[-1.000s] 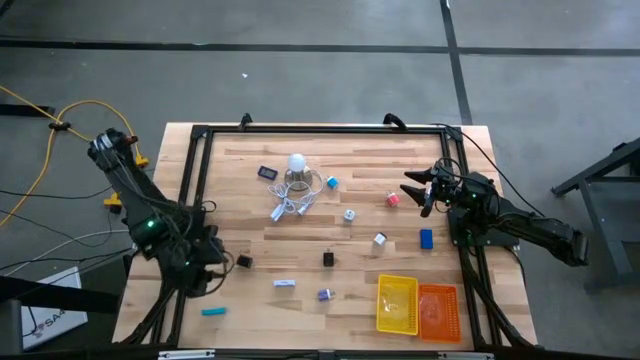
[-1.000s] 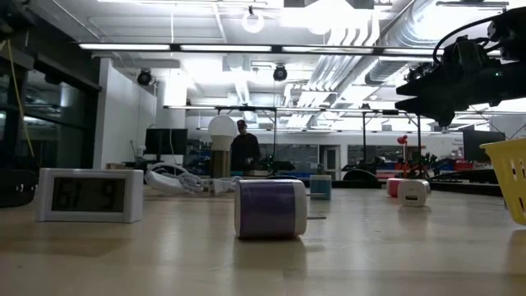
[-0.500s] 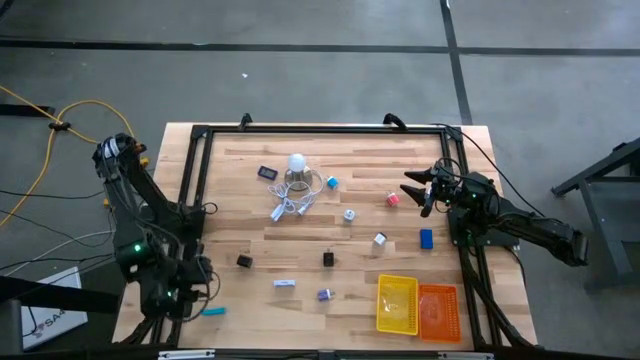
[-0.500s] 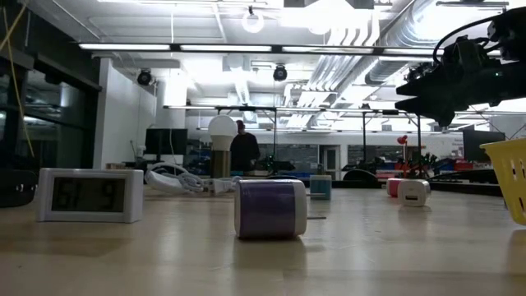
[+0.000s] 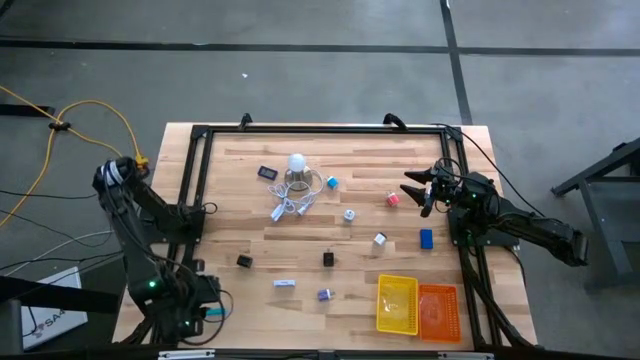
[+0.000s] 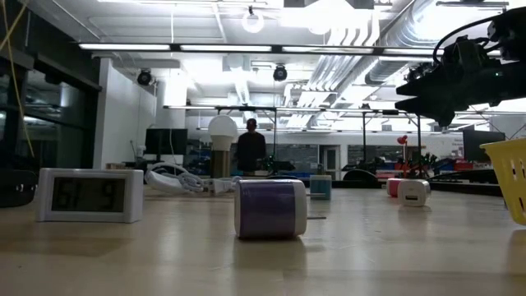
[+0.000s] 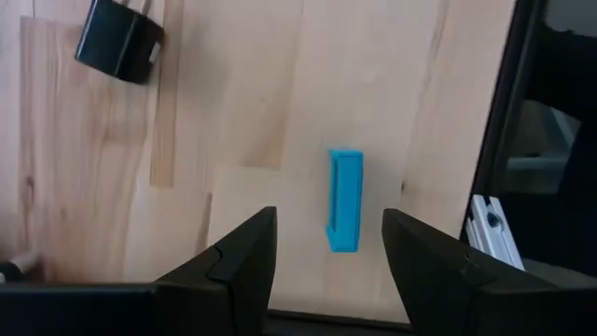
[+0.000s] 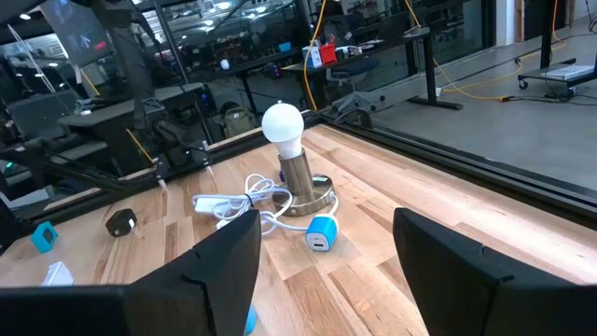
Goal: Pick & Place Office items
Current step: Put the light blue digital clock into the yellow basket
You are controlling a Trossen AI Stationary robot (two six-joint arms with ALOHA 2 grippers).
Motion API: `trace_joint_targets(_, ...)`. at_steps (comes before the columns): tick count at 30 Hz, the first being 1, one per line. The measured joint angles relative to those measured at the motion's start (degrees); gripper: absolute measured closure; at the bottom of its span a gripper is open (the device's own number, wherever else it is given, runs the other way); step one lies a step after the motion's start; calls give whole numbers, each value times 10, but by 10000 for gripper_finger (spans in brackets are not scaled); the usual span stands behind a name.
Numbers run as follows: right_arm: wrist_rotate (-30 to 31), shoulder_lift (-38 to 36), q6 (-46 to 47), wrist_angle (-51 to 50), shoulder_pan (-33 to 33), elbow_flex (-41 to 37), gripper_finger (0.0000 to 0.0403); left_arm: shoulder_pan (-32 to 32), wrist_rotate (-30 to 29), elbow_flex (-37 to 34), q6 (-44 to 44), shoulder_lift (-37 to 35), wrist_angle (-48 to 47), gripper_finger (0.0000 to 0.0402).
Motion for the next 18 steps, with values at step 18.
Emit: trace_joint_targets(18,0,0,0,0,0,0,170,-32,-2,0,-14,70,35,213)
